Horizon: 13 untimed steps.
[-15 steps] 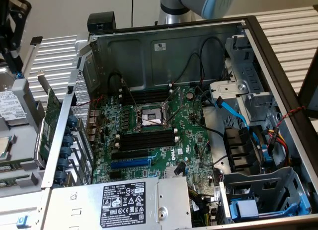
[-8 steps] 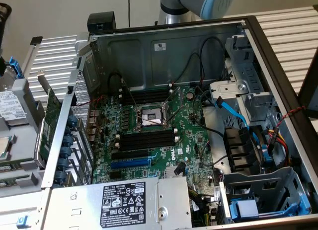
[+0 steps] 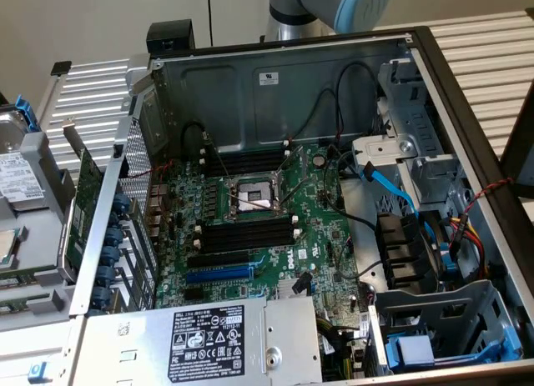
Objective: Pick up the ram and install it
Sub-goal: 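Reach for the ram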
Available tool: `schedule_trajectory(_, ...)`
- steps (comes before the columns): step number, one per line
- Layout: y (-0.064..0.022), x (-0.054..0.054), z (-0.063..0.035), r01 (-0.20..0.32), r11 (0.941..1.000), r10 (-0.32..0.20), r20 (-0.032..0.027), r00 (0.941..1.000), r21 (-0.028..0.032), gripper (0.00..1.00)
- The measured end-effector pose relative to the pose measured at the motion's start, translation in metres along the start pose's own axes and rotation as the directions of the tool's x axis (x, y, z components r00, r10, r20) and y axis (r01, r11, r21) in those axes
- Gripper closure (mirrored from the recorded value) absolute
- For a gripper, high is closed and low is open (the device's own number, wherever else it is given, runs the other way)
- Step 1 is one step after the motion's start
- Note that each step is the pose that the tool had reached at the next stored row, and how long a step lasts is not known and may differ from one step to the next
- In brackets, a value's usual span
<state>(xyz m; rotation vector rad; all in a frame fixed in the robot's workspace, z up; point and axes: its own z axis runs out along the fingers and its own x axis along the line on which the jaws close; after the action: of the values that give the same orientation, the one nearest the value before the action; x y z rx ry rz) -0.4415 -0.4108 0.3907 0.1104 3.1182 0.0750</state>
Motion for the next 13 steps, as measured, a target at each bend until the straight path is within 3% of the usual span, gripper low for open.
schedule_trajectory(7, -0.0030, 0.029, 0.0000, 0.000, 1.0000, 0.000, 0.0000, 1.0000, 0.0000, 0.90)
schedule_trajectory(13, -0.0031, 0.030, 0.0001, 0.000, 1.0000, 0.000, 0.0000, 1.0000, -0.0003, 0.90)
